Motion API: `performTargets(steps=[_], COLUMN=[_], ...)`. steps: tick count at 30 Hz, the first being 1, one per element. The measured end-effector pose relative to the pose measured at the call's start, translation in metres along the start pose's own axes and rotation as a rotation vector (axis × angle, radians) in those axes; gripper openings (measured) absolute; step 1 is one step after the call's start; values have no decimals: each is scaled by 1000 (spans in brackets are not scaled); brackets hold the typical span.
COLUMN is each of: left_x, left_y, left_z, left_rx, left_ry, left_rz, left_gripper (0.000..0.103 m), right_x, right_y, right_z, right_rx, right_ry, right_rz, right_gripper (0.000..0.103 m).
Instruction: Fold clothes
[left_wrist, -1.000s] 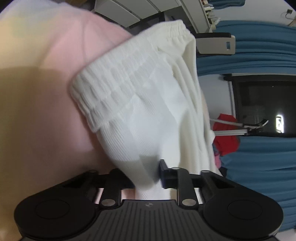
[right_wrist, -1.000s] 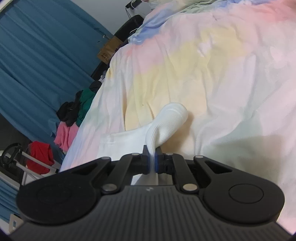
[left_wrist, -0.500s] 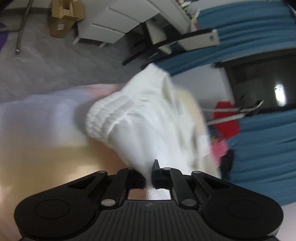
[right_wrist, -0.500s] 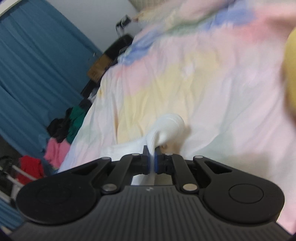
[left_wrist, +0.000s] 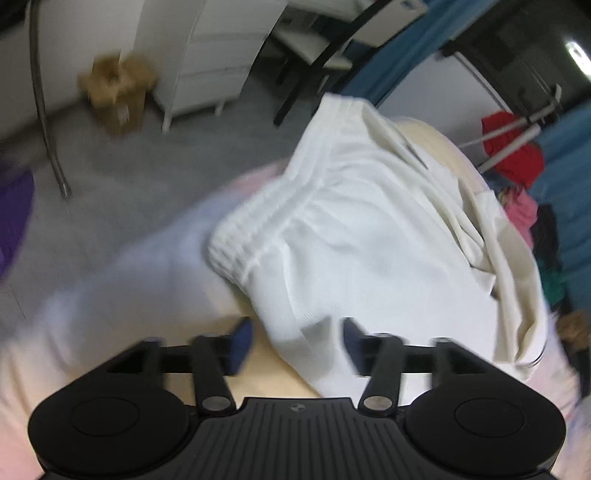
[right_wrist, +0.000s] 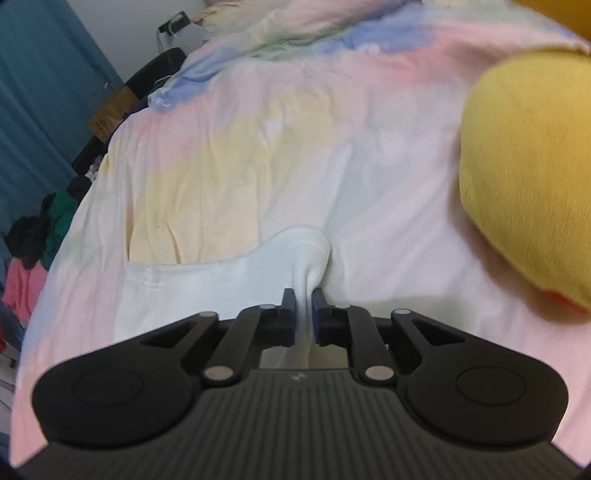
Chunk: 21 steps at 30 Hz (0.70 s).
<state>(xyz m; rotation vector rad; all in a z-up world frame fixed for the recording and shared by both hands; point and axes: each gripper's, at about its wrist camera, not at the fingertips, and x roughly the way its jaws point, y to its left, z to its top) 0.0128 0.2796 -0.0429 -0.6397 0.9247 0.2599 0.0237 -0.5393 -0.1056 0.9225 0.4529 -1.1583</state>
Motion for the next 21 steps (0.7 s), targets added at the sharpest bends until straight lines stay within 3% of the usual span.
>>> performTargets(steps=[2, 4, 7, 9, 12, 16, 19, 21], left_x=[-18, -27, -30, -29, -13, 26, 67, 99], left_y=[-8, -26, -64, -91, -143, -225, -292, -335], left_z=[-6, -10, -16, -20, -21, -9, 5, 16], left_rx=[93, 174, 286, 345, 411, 468, 489, 488], left_ry=[-79, -156, -219, -232, -212, -174, -124, -86], left_rz=[41, 55, 25, -25, -137, -248, -278, -258], left_gripper=[80, 82, 88, 90, 93, 93, 93, 93], right_x=[-16, -40, -77, -97, -115, -120, -123, -126], right_y=[8, 17, 35, 48, 66, 83, 96, 105], right_z=[0, 2, -5, -16, -40, -66, -86, -100], right_rx=[-28, -62, -160, -232, -345, -446, -523, -573], right_ry=[-74, -178, -306, -322, -265, -219, -183, -159], right_rz=[-2, 35, 150, 260, 420, 489, 540, 573], right_gripper=[57, 73, 74, 73, 73, 73, 73, 73])
